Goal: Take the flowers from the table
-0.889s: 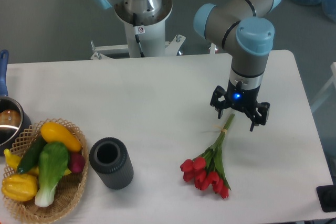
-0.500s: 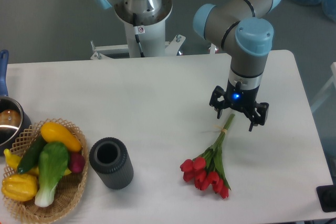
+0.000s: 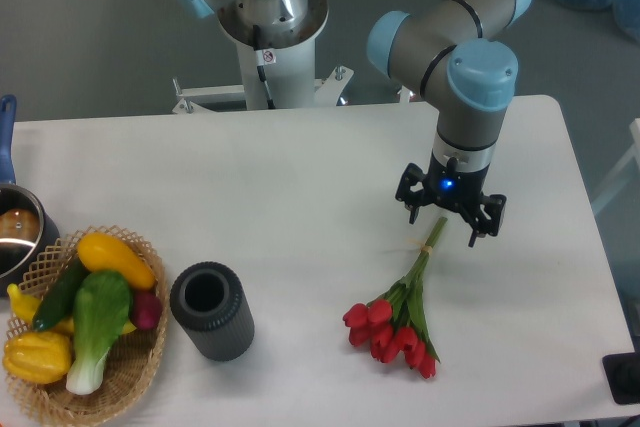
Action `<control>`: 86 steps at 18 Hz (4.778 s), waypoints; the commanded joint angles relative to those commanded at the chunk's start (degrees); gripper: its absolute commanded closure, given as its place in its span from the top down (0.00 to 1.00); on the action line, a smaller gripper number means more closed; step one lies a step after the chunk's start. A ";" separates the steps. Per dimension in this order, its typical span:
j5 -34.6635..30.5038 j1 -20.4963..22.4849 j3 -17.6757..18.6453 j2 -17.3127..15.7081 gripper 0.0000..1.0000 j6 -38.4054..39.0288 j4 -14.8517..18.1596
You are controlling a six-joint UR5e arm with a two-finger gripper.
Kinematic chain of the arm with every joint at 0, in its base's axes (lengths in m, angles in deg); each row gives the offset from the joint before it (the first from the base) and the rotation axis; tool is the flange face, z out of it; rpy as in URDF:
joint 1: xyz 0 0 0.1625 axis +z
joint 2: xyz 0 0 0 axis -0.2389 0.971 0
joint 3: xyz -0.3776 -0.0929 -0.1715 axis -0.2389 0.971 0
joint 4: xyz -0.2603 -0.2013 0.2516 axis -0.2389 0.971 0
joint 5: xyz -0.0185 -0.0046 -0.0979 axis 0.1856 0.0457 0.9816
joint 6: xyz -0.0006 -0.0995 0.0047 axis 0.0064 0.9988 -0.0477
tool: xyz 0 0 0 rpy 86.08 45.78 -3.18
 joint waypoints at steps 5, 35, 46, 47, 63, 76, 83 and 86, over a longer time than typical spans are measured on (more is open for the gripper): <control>0.00 0.09 1.06 1.49 1.00 0.18 -0.09; 0.17 -2.64 -2.02 10.46 1.00 1.50 -1.32; 0.17 -2.55 -2.11 11.43 0.38 2.47 -1.32; 0.17 -2.55 -2.11 11.43 0.37 2.38 -1.32; 0.35 -1.93 -3.08 6.34 0.24 2.20 -0.44; 28.80 -1.58 -13.88 0.53 0.24 4.93 -1.05; 42.78 -0.09 -14.41 -0.88 0.24 4.93 -1.32; 44.91 0.53 -14.41 -0.88 0.24 5.19 -1.23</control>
